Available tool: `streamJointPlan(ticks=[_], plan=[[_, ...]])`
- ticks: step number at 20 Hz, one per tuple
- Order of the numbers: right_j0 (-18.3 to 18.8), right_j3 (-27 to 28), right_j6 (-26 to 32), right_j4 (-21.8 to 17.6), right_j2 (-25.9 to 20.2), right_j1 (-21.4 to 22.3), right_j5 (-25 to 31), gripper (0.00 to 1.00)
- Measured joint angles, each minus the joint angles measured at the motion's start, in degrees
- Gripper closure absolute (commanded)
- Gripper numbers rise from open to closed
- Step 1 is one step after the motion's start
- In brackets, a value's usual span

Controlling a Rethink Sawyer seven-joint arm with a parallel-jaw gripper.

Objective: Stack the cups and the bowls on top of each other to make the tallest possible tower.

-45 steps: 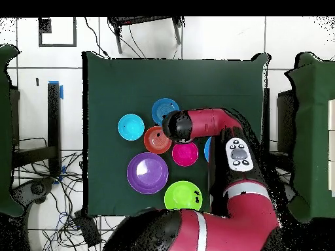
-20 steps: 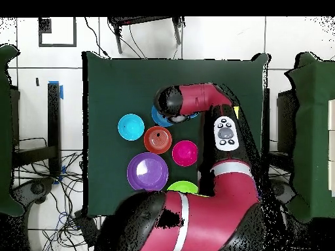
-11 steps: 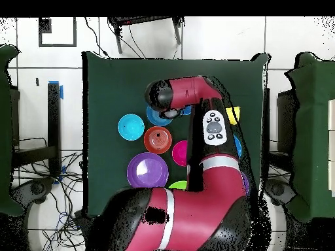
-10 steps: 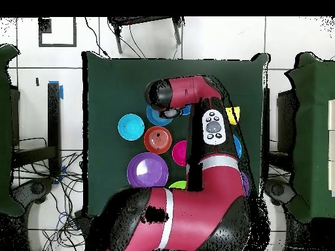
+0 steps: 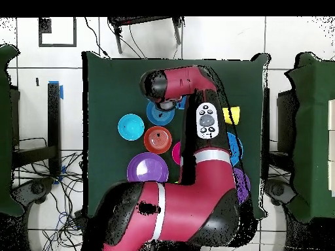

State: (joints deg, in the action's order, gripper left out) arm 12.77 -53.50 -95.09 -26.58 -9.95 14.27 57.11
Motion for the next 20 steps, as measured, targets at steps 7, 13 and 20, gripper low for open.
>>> streamJointPlan(ticks=[7,13,20], plan=[[0.04,2.46,0.01,-0.25,-1.13,-0.91,-0.01,1.0],[0.04,4.02,0.01,-0.42,-1.48,-1.5,-0.01,1.0],[0.44,4.99,0.02,-0.53,-2.27,-1.89,0.01,1.0]])
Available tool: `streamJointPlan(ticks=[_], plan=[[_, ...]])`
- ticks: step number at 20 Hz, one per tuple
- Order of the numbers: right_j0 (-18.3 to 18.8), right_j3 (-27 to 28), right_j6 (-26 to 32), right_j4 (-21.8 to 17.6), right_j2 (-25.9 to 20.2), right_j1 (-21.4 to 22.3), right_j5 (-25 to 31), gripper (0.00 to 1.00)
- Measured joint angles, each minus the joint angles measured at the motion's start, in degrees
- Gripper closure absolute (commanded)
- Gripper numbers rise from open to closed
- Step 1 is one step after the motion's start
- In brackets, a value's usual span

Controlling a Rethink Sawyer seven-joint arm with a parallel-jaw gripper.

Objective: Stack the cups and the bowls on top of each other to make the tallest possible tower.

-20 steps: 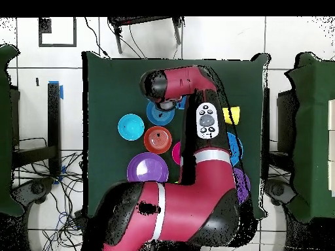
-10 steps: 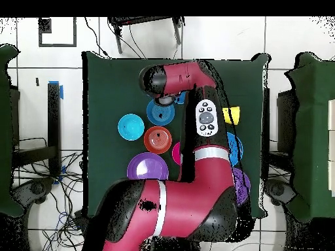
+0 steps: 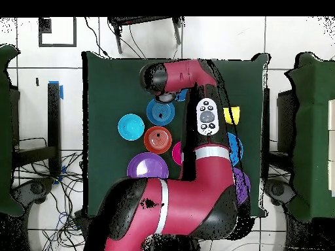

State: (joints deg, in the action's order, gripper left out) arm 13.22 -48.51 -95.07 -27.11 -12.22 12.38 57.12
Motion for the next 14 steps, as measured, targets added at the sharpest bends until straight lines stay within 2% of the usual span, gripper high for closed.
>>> streamJointPlan(ticks=[14], plan=[[0.7,1.48,0.0,-0.08,-0.94,-0.59,0.0,1.0]])
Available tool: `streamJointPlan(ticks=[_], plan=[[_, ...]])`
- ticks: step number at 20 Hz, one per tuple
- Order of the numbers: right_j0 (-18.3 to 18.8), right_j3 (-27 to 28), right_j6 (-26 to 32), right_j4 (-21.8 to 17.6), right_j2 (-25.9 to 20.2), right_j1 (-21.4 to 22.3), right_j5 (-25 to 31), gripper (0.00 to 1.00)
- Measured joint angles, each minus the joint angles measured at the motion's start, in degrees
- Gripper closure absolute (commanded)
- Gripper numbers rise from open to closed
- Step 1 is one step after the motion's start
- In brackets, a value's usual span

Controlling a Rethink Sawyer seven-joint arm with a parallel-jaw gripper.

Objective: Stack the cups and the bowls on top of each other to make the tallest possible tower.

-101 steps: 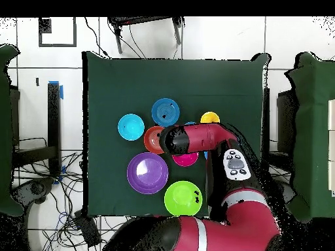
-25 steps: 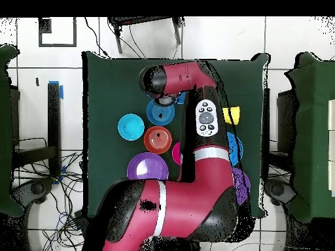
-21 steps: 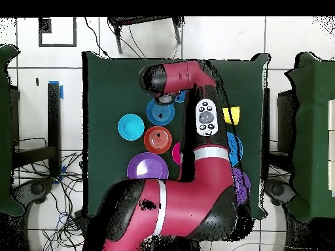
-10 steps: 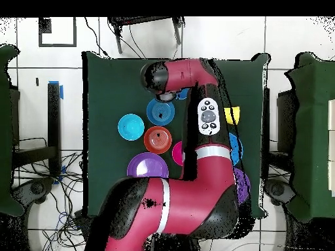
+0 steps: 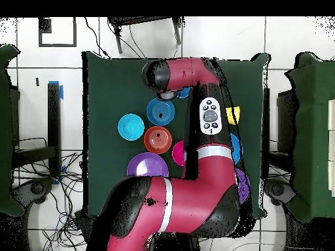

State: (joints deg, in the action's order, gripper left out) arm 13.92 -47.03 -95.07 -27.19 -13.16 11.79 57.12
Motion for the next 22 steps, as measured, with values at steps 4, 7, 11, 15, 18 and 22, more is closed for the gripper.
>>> streamJointPlan(ticks=[4,7,11,15,18,22], plan=[[0.05,0.0,0.0,0.0,-0.02,0.01,-0.01,1.0],[0.05,0.0,0.0,0.0,-0.02,0.01,-0.01,1.0],[0.05,-0.01,0.01,-0.09,-0.02,-0.33,-0.23,0.0],[0.05,-0.01,0.01,-0.19,-0.02,-1.19,-0.56,0.0],[0.05,-0.01,0.01,-0.27,-0.02,-1.84,-0.58,0.0],[0.04,-0.02,0.01,-0.3,-0.07,-2.4,-0.62,0.0]])
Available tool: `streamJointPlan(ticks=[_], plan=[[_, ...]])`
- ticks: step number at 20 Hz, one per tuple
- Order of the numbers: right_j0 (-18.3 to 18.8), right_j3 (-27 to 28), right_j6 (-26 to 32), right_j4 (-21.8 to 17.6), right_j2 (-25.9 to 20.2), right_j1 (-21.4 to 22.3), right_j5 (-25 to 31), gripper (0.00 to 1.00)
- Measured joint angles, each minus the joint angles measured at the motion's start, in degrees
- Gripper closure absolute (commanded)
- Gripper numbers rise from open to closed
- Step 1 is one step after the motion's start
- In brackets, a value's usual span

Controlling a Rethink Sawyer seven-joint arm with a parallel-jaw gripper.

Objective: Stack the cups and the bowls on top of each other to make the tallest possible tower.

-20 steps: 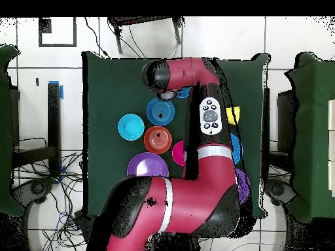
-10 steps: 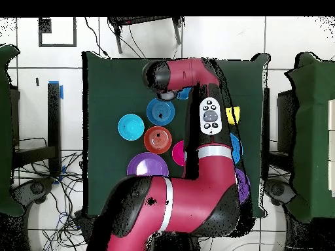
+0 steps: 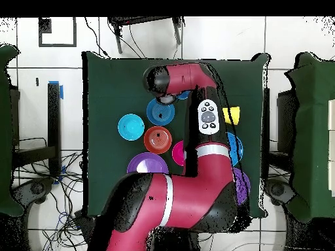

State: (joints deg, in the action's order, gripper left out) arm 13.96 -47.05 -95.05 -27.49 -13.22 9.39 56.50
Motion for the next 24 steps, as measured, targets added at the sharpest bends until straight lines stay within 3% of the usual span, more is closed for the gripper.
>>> streamJointPlan(ticks=[14,24], plan=[[0.09,-0.2,0.0,-0.02,-0.21,0.38,-0.83,0.0],[0.09,-0.8,0.0,-0.01,-0.35,4.2,-0.8,0.0]])
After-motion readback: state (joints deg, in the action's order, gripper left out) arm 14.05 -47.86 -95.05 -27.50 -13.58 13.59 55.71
